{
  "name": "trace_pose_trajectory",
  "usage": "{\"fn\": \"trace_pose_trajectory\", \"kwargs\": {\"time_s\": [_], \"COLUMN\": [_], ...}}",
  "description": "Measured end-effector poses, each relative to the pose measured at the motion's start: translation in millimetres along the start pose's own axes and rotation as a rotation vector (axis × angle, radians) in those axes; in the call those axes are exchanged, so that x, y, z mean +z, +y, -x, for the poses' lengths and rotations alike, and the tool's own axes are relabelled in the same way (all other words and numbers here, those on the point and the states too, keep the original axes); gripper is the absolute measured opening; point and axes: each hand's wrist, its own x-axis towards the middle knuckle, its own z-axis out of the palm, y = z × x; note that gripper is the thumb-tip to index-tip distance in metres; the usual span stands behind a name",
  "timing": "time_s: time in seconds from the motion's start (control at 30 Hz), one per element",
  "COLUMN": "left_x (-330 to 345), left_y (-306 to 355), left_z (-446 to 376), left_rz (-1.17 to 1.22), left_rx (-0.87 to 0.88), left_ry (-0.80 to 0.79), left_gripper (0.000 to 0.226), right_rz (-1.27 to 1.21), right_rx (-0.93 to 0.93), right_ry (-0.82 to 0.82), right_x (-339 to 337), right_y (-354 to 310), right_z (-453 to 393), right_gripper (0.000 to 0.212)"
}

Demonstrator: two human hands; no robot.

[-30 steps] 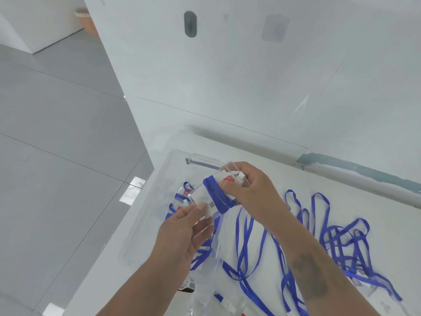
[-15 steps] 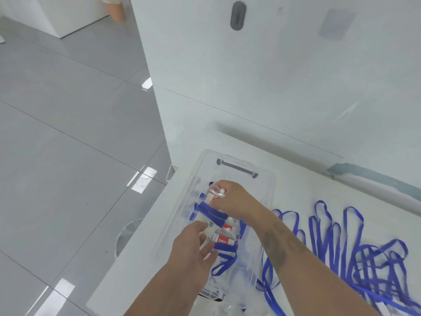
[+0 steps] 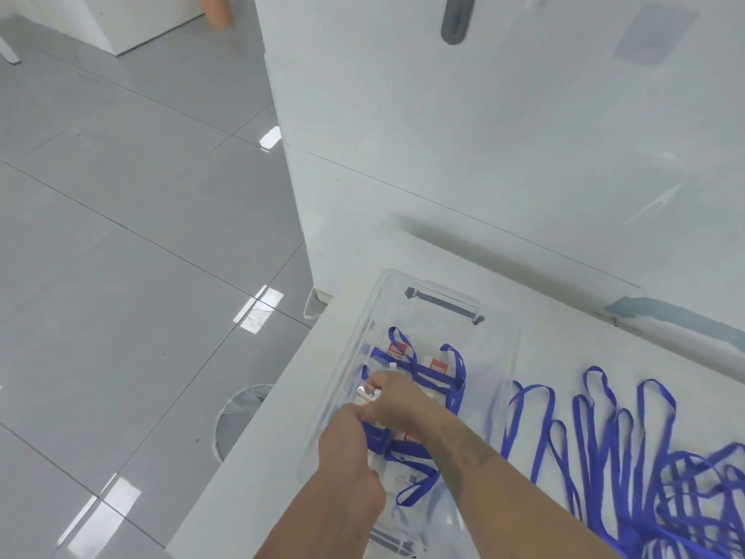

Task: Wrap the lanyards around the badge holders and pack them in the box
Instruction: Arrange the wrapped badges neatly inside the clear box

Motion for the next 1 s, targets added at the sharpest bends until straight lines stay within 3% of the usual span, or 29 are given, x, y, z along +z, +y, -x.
{"fn": "trace_pose_trajectory", "kwargs": {"time_s": [0.1, 0.23, 0.37, 0.47, 0.53, 0.73, 1.0], "left_x": [-2, -2, 2, 4, 4, 3, 5], "left_y": [0, 2, 1, -1, 0, 1, -2], "left_z": [-1, -14, -17, -15, -15, -25, -35], "left_rz": [0.038, 0.003, -0.009, 0.008, 0.003, -0.017, 0.021], "left_rx": [-0.002, -0.005, 0.009, -0.007, -0.012, -0.038, -0.016], "left_ry": [-0.011, 0.030, 0.046, 0.043, 0.056, 0.066, 0.095], "left_gripper": [0.032, 0.033, 0.033, 0.031, 0.031, 0.026, 0.029], "right_rz": [0.079, 0.360, 0.557, 0.694, 0.631, 0.352, 0.377], "right_rx": [-0.018, -0.033, 0.020, -0.067, -0.090, -0.027, 0.036], "right_ry": [0.047, 0.057, -0.029, 0.187, 0.265, 0.227, 0.265], "right_x": [8, 11, 8, 14, 17, 3, -2], "right_y": [2, -4, -11, -5, 1, 8, 17], "right_z": [-2, -6, -9, -5, -4, -6, -17], "right_gripper": [0.023, 0.015, 0.034, 0.035, 0.039, 0.035, 0.024]}}
